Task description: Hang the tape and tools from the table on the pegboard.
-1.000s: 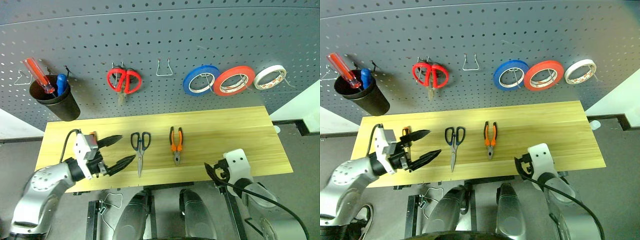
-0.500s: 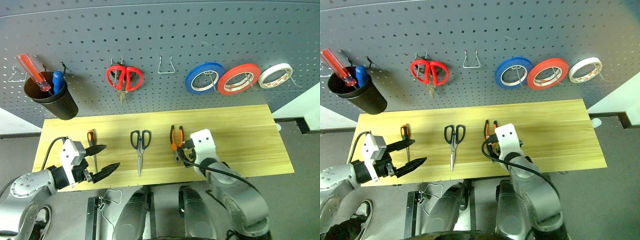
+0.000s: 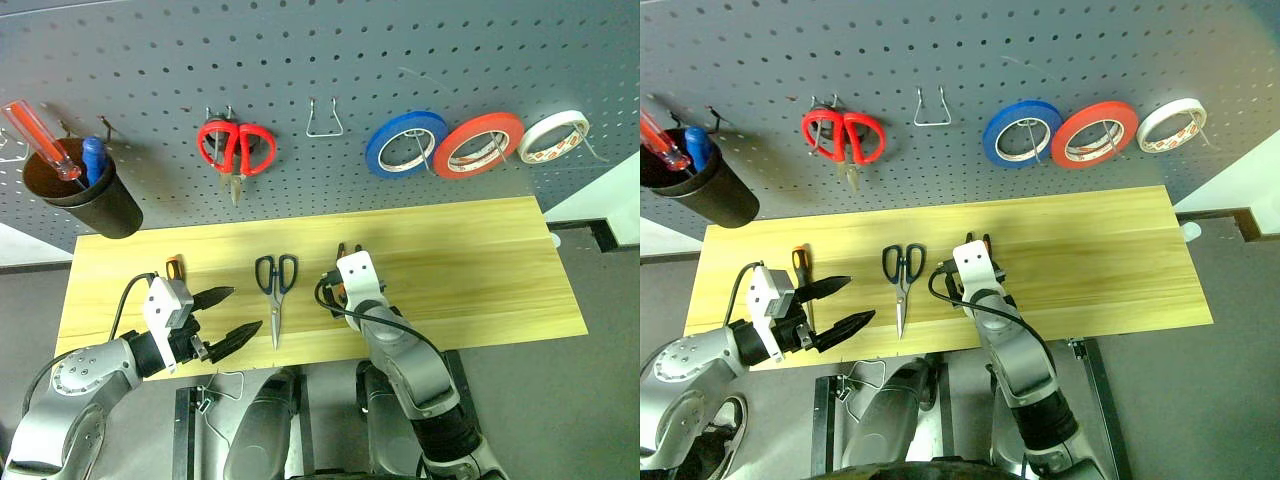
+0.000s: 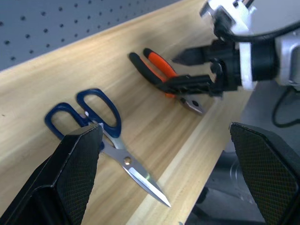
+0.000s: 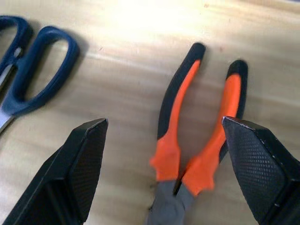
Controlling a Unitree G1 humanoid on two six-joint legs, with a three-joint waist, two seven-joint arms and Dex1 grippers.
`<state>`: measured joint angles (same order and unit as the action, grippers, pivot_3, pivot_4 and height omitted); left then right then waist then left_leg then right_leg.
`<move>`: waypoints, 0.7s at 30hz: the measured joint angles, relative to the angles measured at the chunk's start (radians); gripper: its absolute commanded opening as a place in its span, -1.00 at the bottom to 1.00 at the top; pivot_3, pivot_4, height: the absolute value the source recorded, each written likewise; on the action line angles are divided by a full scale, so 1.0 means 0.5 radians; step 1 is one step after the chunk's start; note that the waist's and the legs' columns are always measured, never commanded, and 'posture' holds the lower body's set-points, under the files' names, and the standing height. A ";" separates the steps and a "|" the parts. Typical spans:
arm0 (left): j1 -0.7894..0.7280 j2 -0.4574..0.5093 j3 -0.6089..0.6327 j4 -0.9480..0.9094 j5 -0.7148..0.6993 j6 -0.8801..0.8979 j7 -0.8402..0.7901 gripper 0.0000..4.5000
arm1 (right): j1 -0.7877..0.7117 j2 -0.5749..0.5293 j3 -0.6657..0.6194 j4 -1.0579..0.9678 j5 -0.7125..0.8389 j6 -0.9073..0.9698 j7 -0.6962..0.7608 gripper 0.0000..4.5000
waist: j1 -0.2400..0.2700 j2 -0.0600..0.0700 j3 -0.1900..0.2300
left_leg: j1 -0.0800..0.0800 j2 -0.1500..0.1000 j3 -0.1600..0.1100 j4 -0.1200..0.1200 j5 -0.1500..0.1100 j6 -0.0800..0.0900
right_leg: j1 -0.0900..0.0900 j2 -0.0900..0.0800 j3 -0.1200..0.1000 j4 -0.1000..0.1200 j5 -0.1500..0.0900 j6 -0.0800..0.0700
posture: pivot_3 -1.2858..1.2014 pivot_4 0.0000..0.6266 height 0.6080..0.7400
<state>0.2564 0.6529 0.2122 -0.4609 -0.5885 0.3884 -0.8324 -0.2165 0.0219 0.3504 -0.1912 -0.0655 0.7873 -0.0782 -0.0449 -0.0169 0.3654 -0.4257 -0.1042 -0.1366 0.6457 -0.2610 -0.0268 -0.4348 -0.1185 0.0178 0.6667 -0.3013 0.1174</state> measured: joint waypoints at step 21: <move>0.049 -0.014 -0.001 -0.106 -0.025 0.044 0.053 1.00 | -0.095 0.077 -0.046 0.115 -0.039 0.099 0.014 0.81 | 0.001 0.002 0.014 | -0.001 0.000 0.000 -0.001 -0.004 0.007 | -0.003 0.000 0.001 0.000 0.000 0.000 | 0.06 0.45 0.55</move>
<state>0.2806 0.6461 0.2118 -0.5137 -0.6010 0.4103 -0.8057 -0.2638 0.0605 0.3272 -0.1338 -0.0852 0.8366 -0.0713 -0.0442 -0.0160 0.3726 -0.4264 -0.1041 -0.1365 0.6452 -0.2630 -0.0233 -0.4362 -0.1184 0.0181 0.6666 -0.3013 0.1174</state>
